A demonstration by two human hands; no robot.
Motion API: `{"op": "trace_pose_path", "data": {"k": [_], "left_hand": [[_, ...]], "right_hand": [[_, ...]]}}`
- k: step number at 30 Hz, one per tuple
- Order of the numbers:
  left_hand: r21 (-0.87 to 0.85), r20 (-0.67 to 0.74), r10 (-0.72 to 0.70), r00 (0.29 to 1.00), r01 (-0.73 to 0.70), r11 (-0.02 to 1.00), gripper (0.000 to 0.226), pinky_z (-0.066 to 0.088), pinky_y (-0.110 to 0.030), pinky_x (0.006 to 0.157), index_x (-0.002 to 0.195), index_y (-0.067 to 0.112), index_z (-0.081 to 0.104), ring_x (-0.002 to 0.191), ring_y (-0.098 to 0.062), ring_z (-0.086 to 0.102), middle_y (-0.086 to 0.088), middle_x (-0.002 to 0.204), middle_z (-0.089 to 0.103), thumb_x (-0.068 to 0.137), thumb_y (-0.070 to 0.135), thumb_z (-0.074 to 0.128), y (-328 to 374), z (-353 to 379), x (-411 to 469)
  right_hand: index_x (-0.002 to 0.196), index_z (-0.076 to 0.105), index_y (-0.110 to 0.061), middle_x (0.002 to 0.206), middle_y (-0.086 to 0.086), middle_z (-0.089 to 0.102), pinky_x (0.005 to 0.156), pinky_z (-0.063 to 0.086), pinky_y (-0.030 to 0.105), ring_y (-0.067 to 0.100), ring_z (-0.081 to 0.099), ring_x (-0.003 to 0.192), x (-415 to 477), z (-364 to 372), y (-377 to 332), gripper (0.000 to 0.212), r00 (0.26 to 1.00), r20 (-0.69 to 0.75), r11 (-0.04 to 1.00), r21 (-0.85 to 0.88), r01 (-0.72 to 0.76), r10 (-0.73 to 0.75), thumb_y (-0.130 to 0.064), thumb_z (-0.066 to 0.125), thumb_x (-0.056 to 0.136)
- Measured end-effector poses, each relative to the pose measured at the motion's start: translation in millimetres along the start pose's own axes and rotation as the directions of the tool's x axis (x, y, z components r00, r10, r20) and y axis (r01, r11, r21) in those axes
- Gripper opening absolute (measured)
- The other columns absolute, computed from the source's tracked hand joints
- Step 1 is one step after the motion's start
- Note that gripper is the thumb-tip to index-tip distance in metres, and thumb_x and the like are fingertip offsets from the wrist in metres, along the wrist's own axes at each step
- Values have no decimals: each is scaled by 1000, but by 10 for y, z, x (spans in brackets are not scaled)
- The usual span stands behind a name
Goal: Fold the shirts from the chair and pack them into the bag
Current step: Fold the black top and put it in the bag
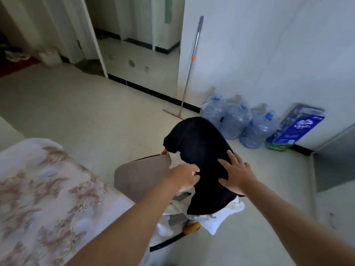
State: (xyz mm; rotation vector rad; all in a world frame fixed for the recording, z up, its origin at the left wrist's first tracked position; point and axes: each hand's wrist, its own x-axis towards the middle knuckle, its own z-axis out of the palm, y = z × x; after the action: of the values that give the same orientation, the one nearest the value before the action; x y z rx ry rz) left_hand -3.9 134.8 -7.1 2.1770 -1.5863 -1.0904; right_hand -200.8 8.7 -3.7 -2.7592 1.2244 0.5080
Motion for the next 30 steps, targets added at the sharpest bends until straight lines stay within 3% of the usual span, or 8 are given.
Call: {"op": "trace_pose_path", "data": {"k": [3,6,9,15,22,26,28,30], "left_hand": [[-44,61,58,996,-55,998,44,44,-32,99,137,28,52,122,-14,54,7,137,56,95,42,54,219,210,192],[-67,150,102,983,-93,993,59,45,-29,98,137,28,51,122,-11,53,10,137,54,84,49,66,384,509,319],[17,143,99,985,-103,995,67,49,-36,93,126,30,51,111,-14,55,8,126,51,69,59,71,453,846,453],[-98,-57,115,992,-121,988,6,51,-35,87,96,24,66,96,-12,61,8,102,64,93,26,61,384,972,587],[-353,-182,110,977,-169,920,35,50,-26,84,103,29,52,97,-2,56,14,106,54,79,51,67,518,603,425],[-254,-372,144,917,-250,934,13,40,-22,66,88,18,50,75,-9,53,5,84,54,95,25,59,655,360,440],[-364,-428,44,903,-217,906,9,39,-23,63,90,17,47,70,-7,51,6,78,54,99,17,49,671,175,409],[-470,-516,-72,854,-211,857,9,42,-28,67,92,17,48,73,-10,53,4,80,56,100,14,45,635,-65,365]], "right_hand": [[155,15,-45,158,-7,-37,112,38,40,21,1,153,-100,194,295,104,994,79,989,137,63,-75,-52,75,70],[152,24,-48,158,-14,-35,107,45,38,22,20,150,-136,373,477,99,989,17,956,258,138,-147,-32,80,71],[141,50,-42,166,-8,-2,99,48,32,25,49,134,-117,463,583,70,989,-104,924,358,133,-102,-13,74,82],[85,75,-20,125,-4,60,78,38,18,15,63,86,-99,414,585,6,944,-329,859,493,137,38,-14,74,86],[90,55,-22,82,-9,62,69,40,23,12,56,75,-31,-51,351,10,921,-370,726,666,172,122,-13,54,96],[89,45,-24,74,-5,56,68,45,34,11,50,67,93,-415,139,14,893,-414,626,747,223,176,-15,47,99],[94,44,-27,79,-6,57,70,45,38,13,52,69,154,-561,81,9,900,-416,669,707,229,131,-27,53,98],[110,47,-32,95,-14,58,74,42,32,11,55,80,172,-683,55,36,935,-350,781,600,175,59,-47,68,85]]}}
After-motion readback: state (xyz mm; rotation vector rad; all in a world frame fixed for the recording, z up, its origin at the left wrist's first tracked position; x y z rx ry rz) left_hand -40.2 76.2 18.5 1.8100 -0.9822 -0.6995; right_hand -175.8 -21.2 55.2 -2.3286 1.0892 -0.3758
